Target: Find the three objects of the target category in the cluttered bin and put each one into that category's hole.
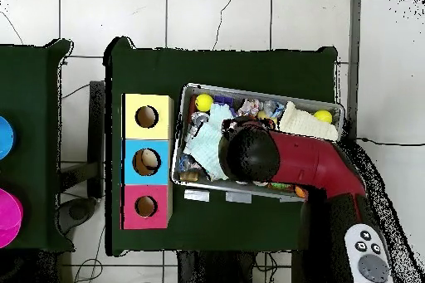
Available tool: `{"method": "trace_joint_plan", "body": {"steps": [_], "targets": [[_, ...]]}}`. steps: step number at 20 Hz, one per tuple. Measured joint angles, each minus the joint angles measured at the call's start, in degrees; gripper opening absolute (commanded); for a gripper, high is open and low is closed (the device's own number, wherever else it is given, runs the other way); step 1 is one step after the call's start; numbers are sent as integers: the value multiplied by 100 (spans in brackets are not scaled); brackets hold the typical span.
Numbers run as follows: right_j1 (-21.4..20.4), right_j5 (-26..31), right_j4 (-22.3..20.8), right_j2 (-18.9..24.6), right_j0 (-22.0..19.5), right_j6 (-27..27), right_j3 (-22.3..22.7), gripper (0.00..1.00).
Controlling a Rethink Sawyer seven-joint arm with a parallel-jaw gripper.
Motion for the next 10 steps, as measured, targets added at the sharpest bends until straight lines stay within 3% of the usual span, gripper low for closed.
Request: {"method": "trace_joint_plan", "body": {"steps": [7,10], "targets": [[91,760,15,-2,22,0,-273,100],[295,1192,15,-7,67,0,-647,100]]}}
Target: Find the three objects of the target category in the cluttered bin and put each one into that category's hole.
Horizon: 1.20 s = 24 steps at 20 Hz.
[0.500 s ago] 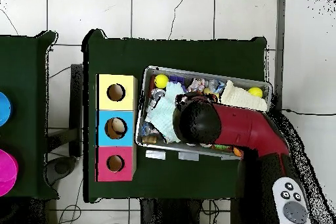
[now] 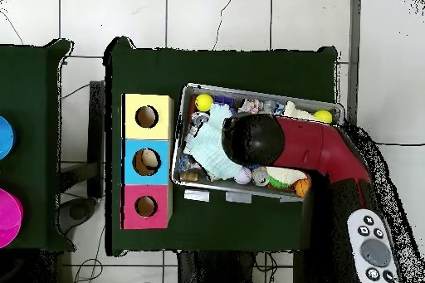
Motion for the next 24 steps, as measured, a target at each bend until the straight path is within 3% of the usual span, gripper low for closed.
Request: {"method": "trace_joint_plan", "body": {"steps": [5,24], "targets": [[357,300,-8,1,70,0,-618,100],[1253,318,-172,-118,238,0,-2596,100]]}}
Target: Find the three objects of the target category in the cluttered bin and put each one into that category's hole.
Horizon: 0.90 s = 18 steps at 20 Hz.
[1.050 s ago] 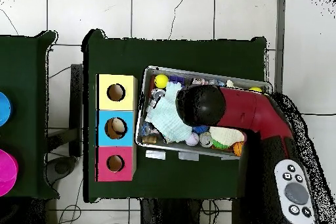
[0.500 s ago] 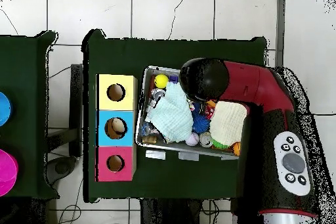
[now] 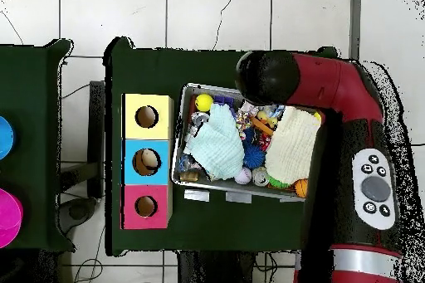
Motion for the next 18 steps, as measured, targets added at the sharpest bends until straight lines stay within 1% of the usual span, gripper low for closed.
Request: {"method": "trace_joint_plan", "body": {"steps": [3,8,12,18], "targets": [[128,-1,-136,-81,1,0,-283,100],[256,0,-252,-223,5,0,-510,100],[392,13,-369,-456,30,0,-697,100],[611,275,-453,-968,131,0,-845,100]]}}
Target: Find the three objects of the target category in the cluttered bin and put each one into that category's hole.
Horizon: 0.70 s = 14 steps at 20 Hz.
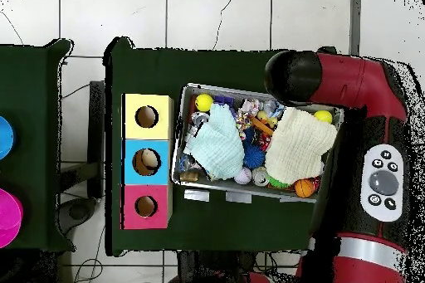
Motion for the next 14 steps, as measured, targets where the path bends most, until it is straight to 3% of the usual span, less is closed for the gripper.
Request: {"method": "trace_joint_plan", "body": {"steps": [8,14], "targets": [[280,416,-2,-358,64,0,-66,100],[488,418,81,-379,58,0,-66,100]]}}
